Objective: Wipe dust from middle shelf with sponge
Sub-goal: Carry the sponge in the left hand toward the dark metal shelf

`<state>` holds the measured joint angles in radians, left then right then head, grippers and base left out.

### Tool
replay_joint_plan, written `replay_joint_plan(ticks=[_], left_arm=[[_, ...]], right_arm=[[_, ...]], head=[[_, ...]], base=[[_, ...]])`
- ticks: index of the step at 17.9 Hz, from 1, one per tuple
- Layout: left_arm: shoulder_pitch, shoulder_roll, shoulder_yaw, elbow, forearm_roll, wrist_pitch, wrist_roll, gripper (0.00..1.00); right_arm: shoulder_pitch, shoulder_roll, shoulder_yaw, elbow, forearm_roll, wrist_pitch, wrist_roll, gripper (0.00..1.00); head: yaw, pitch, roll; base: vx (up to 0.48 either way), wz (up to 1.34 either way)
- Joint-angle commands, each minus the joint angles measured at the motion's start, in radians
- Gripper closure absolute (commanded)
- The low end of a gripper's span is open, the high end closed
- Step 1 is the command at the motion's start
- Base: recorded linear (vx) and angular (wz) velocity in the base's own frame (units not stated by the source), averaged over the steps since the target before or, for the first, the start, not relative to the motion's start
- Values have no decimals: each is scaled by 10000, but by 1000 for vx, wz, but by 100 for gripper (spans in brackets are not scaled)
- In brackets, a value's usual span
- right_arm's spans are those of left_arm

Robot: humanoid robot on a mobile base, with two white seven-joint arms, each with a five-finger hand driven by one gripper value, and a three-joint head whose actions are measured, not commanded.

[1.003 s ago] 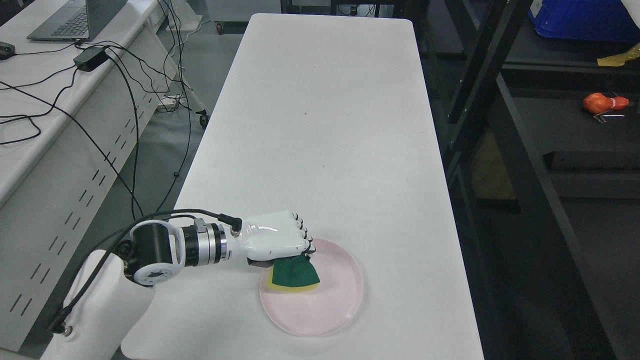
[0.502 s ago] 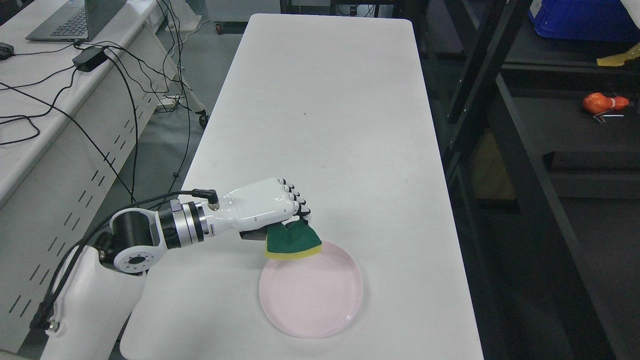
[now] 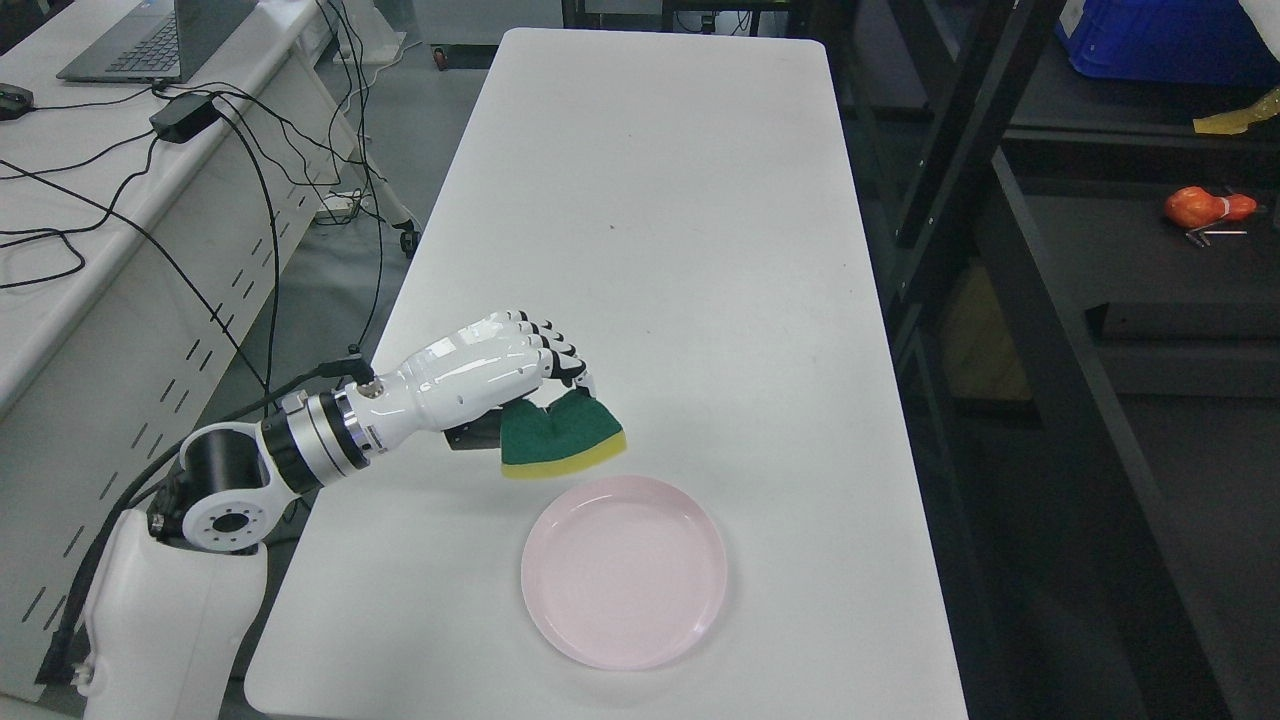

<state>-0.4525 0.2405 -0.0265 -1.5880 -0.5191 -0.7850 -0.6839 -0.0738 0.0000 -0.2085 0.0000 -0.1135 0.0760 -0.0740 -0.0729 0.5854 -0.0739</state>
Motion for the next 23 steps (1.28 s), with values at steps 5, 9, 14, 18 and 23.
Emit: replay_joint_plan(ticks=[5, 9, 14, 18, 23], left_arm=[[582, -1208, 1339, -135, 282, -4, -3, 100], [690, -1392, 1385, -135, 282, -4, -18, 100], [828, -1683, 1385, -120, 282, -4, -3, 100], [843, -2142, 1400, -104, 328, -4, -34, 100], [1104, -2230, 1003, -104, 374, -4, -49, 100]], right_arm=[[1, -175, -1, -174, 0, 7, 3, 0], [1, -175, -1, -174, 0, 7, 3, 0], [1, -175, -1, -174, 0, 7, 3, 0], [1, -175, -1, -174, 0, 7, 3, 0], [1, -175, -1, -174, 0, 7, 3, 0]], head=[[0, 0, 0], [0, 0, 0], [0, 0, 0], [0, 0, 0], [0, 0, 0]], base=[[-32, -21], [-92, -135], [-108, -292], [-77, -316], [-81, -276]])
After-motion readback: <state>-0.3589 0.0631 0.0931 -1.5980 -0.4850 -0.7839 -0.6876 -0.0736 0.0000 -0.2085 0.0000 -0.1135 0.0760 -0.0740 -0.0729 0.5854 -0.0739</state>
